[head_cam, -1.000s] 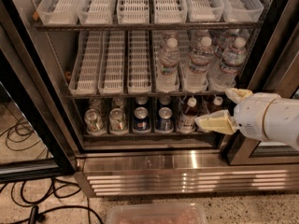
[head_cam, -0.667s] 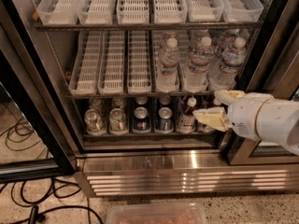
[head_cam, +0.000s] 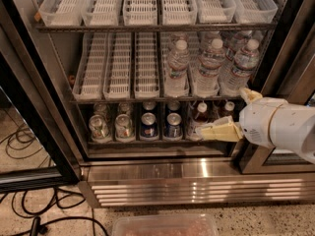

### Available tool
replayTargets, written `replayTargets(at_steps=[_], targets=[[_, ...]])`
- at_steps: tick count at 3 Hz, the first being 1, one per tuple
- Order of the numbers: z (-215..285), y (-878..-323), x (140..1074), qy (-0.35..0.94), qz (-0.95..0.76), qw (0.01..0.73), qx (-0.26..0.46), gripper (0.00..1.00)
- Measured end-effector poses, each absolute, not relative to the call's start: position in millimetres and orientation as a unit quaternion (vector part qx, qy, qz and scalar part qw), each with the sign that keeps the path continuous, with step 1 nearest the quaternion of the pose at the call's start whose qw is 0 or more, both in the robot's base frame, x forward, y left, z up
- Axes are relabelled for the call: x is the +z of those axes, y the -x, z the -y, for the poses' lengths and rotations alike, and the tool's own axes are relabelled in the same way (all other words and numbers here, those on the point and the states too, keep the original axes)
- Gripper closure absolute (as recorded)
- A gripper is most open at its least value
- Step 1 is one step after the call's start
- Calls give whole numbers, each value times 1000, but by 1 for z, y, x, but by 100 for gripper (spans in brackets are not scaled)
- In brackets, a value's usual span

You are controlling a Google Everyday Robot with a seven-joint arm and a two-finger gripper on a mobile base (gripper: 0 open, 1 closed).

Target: Pick water bottle from middle shelf of fridge

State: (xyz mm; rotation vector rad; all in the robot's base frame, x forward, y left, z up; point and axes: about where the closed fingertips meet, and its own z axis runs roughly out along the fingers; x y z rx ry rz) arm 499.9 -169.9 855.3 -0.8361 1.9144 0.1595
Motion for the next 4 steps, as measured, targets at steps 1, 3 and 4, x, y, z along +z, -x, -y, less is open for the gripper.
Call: replayTargets(at_steps=[1,3,4], targets=[[168,-499,853,339,-793,501,67,23],[148,-517,847,301,-777,548,72,38],[142,-532,851,285,-763,577,61,38]])
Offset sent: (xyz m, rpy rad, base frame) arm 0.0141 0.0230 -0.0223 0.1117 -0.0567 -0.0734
